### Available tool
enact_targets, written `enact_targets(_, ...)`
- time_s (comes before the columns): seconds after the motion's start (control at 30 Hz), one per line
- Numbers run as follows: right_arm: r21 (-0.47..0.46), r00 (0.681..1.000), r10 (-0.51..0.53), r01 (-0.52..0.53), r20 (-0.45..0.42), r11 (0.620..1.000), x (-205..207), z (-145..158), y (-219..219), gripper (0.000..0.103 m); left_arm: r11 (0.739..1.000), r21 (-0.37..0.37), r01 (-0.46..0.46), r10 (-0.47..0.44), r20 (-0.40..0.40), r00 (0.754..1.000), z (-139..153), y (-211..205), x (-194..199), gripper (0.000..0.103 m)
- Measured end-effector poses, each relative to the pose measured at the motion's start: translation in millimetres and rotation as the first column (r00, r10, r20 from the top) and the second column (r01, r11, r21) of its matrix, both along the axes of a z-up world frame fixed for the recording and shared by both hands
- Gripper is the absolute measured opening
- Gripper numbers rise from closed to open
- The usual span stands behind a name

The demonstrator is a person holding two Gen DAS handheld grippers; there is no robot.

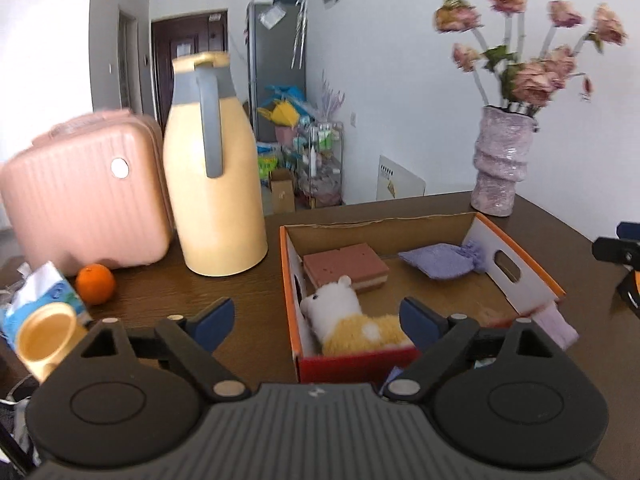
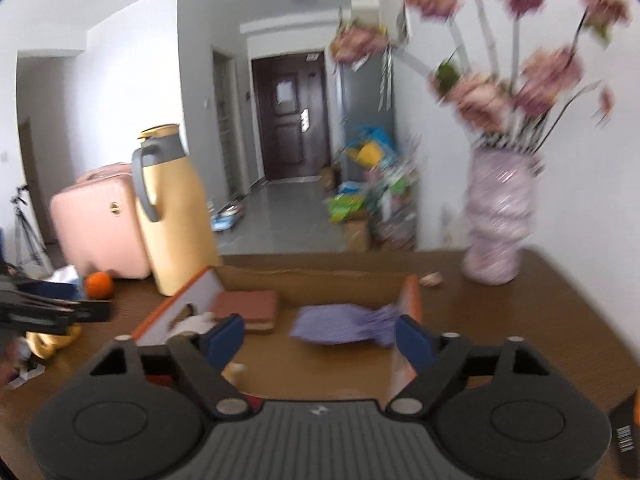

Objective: Organize soft objects
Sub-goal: 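Carry the plush sheep with the right tool into the box and release, then withdraw the right tool from the box toward the purple scrunchie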

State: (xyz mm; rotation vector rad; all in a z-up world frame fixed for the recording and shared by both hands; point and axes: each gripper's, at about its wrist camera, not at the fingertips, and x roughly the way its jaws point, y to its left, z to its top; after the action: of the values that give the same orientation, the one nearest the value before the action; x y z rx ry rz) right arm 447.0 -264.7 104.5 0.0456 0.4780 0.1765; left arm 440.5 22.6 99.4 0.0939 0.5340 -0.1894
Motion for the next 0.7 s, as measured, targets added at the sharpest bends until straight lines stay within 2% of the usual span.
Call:
enact_targets(0.1, -0.066, 0.998, -0.049, 0.051, 0.042, 0.997, -29, -1, -11, 0.085, 1.0, -0.012, -0.004, 0.005, 0.053, 0.999, 4, -1, -39, 0.097)
enact_targets(0.2, -0.056, 0.998, -0.031, 0.034, 0.054, 0.998, -55, -3, -16, 0.086, 0.999, -0.054, 0.006, -0.002, 0.073, 0.997, 2, 0, -81, 0.098)
enact_targets(0.33, -0.066, 0.994, -0.037, 0.044, 0.107, 0.997, -96, -7, -12, 0.089, 1.0, -0.022, -0.02, 0.024, 0.175, 0.984, 2, -4, -135, 0.101)
enact_targets(0.47, -0.068, 0.985, -0.017, 0.029, 0.171, 0.997, -141, -11, -2, 0.092, 0.998, -0.042, -0.044, 0.052, 0.239, 0.97, -4, 0, -183, 0.103)
enact_targets(0.6, -0.03, 0.976, -0.006, 0.012, 0.219, 0.999, -185, -19, 3, 0.093, 0.996, -0.04, -0.075, 0.082, 0.239, 0.968, -20, 0, -217, 0.103)
enact_targets(0.7, 0.005, 0.976, -0.007, 0.006, 0.219, 1.0, -211, -31, 5, 0.093, 0.995, -0.041, -0.086, 0.093, 0.222, 0.971, -38, 0, -239, 0.103)
